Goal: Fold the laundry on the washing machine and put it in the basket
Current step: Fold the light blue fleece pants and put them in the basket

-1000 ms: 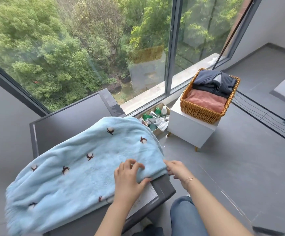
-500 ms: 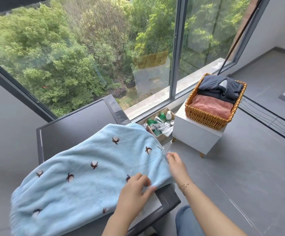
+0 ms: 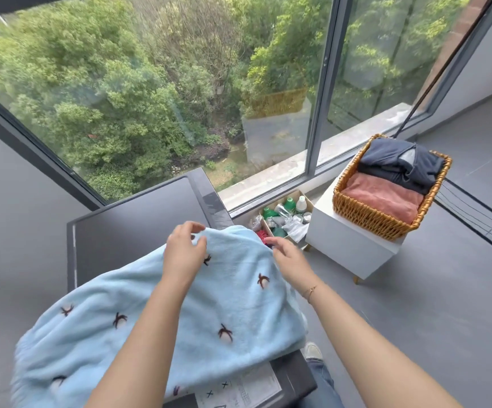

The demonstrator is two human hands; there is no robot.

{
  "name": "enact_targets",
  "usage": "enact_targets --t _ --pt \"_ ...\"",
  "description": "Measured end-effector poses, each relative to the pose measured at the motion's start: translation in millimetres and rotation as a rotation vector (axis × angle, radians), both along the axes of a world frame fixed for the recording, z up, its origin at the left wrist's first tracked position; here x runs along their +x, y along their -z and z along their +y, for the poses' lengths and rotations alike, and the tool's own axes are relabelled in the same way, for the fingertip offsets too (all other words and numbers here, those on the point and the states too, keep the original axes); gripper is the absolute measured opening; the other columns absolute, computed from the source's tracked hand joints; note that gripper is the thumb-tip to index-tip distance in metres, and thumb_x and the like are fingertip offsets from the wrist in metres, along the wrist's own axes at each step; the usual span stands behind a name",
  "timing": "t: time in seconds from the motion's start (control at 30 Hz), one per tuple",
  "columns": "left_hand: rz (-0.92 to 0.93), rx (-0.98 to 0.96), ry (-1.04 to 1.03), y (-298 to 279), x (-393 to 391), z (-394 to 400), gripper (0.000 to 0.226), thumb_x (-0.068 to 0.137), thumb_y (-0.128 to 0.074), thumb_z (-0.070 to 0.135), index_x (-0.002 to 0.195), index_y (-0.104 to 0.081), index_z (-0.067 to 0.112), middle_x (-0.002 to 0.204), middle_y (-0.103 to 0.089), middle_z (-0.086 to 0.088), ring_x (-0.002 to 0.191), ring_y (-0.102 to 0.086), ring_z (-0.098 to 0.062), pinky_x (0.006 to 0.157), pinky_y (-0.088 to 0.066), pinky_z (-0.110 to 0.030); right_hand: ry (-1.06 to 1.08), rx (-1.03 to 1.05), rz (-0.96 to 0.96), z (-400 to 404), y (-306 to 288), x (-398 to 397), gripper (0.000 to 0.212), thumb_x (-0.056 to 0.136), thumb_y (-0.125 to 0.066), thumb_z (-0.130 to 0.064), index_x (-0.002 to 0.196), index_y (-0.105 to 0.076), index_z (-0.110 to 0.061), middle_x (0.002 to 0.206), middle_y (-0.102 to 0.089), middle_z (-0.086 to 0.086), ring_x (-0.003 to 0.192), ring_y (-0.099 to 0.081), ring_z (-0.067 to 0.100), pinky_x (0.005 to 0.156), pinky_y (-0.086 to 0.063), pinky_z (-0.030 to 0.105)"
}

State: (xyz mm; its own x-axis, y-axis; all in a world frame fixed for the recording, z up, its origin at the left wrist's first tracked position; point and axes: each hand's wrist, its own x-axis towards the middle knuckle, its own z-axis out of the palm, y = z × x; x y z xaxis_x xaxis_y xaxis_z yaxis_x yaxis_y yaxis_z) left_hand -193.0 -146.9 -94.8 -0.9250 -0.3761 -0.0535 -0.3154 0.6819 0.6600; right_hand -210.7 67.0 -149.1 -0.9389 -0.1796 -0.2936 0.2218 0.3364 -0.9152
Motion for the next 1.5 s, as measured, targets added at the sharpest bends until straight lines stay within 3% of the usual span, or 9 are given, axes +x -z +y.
enact_targets --t 0.17,0.33,0.47,0.57,0.83,1.0,1.2,1.33,1.5 --pt "-0.149 0.202 -0.311 12 -26 -10 0.033 0.101 -0.036 0.032 0.118 -0.053 0.01 0.124 -0.057 -0.008 0.118 -0.049 -0.028 0.098 -0.037 -0.038 -0.074 0.011 -0.045 -24 -4 -58 0.026 0.093 -0.054 -0.008 0.117 -0.063 -0.012 0.117 -0.063 0.0 0.105 -0.057 0.012 0.091 -0.044 0.022" --pt "-0.317 -0.008 -0.314 22 -31 -11 0.038 0.098 -0.04 0.046 0.12 -0.057 0.02 0.131 -0.053 -0.005 0.129 -0.038 -0.027 0.107 -0.024 -0.039 -0.312 0.237 0.153 -43 16 -75 0.009 0.089 -0.064 -0.03 0.088 -0.061 -0.021 0.095 -0.063 -0.003 0.09 -0.055 0.013 0.077 -0.041 0.025" --pt "-0.166 -0.021 -0.275 31 -23 -16 0.022 0.098 -0.047 0.039 0.09 -0.06 0.023 0.098 -0.061 0.003 0.109 -0.051 -0.022 0.096 -0.024 -0.033 -0.238 0.297 0.415 -40 23 -78 0.022 0.096 -0.054 -0.024 0.078 -0.058 -0.012 0.078 -0.059 0.001 0.076 -0.052 0.02 0.068 -0.037 0.032" --pt "0.056 0.046 -0.258 33 -20 -24 0.025 0.099 -0.047 0.036 0.079 -0.052 0.021 0.067 -0.048 0.01 0.08 -0.051 -0.018 0.088 -0.028 -0.033 -0.196 0.319 0.381 -38 29 -84 0.03 0.101 -0.042 -0.022 0.072 -0.046 -0.014 0.068 -0.048 -0.001 0.068 -0.049 0.028 0.063 -0.032 0.035" --pt "0.073 0.156 0.003 33 -29 -53 0.031 0.098 -0.04 0.048 0.08 -0.048 0.024 0.079 -0.05 0.011 0.08 -0.047 0.001 0.072 -0.035 -0.014 -0.231 0.491 0.126 -48 36 -118 0.034 0.104 -0.028 -0.029 0.081 -0.043 -0.01 0.076 -0.053 0.012 0.075 -0.051 0.033 0.062 -0.031 0.037" --pt "-0.142 0.223 0.16 20 -37 -66 0.015 0.095 -0.058 0.026 0.107 -0.066 0.031 0.108 -0.061 0.023 0.108 -0.043 0.009 0.091 -0.033 -0.009 -0.181 0.236 0.293 -46 35 -121 0.031 0.099 -0.046 -0.022 0.071 -0.049 -0.011 0.071 -0.048 -0.003 0.072 -0.046 0.019 0.066 -0.032 0.033" --pt "-0.253 0.42 0.209 -5 -53 -64 0.007 0.089 -0.063 0.009 0.087 -0.064 0.015 0.073 -0.06 0.015 0.069 -0.052 -0.002 0.063 -0.04 -0.015 -0.415 0.072 0.415 -37 38 -93 0.026 0.084 -0.059 -0.042 0.084 -0.064 -0.017 0.089 -0.057 -0.008 0.09 -0.05 0.009 0.084 -0.037 0.018" --pt "-0.309 0.538 0.254 -12 -54 -65 0.011 0.083 -0.061 0.027 0.086 -0.058 0.017 0.074 -0.054 0.007 0.071 -0.048 -0.009 0.061 -0.038 -0.02 -0.435 0.037 0.388 -38 36 -93 0.021 0.088 -0.056 -0.031 0.073 -0.055 -0.017 0.08 -0.055 -0.009 0.082 -0.05 0.0 0.076 -0.038 0.022" --pt "-0.331 0.029 0.05 5 -61 -76 0.016 0.083 -0.067 0.044 0.075 -0.056 0.035 0.088 -0.044 0.003 0.101 -0.029 -0.017 0.089 -0.022 -0.025 -0.398 0.178 0.145 -46 28 -105 0.038 0.102 -0.039 -0.027 0.065 -0.032 -0.021 0.059 -0.039 -0.006 0.06 -0.039 0.013 0.061 -0.028 0.037"
